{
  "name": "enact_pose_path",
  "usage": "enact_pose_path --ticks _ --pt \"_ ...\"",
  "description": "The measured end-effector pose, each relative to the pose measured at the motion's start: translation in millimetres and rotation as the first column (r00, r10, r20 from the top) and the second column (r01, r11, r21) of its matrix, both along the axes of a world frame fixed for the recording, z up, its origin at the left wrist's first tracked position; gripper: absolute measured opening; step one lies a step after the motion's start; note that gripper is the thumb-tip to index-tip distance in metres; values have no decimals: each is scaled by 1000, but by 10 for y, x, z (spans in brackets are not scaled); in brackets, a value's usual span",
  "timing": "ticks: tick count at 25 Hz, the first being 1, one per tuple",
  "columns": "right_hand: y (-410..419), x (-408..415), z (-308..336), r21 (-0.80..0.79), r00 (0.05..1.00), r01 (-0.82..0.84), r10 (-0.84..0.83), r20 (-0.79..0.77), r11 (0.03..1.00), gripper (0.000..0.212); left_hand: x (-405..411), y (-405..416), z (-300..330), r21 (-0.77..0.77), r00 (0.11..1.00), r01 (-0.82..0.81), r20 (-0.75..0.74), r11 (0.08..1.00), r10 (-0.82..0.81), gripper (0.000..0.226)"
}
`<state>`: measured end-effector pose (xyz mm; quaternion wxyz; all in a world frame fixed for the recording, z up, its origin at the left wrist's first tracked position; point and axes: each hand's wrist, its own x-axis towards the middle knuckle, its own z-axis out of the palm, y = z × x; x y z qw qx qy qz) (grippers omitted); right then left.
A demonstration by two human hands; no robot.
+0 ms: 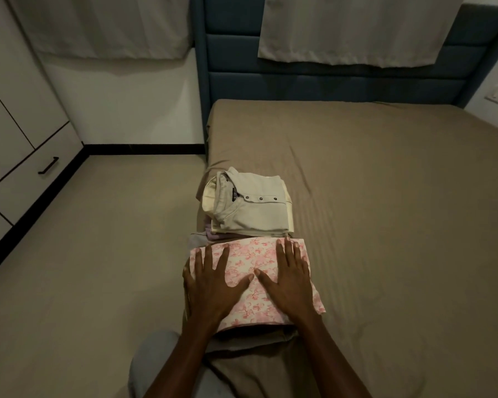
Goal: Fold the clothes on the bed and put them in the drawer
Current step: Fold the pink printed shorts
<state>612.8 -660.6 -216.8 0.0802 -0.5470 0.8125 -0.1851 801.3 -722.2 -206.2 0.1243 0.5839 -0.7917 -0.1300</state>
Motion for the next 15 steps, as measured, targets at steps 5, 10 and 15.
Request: enact_pose_path --ticks 5,10,15 --pt "-11 -3 -41 22 1000 22 -23 19 999 113 -42 -48 -51 67 1000 23 2 998 -23 111" --pt "24 49 49 33 999 27 -28 34 999 116 -1 -25 -52 44 999 34 -26 998 -33 112" --pt "6 -6 110 63 999 6 -9 39 998 117 -5 -65 61 114 999 28 -38 993 -23 124"
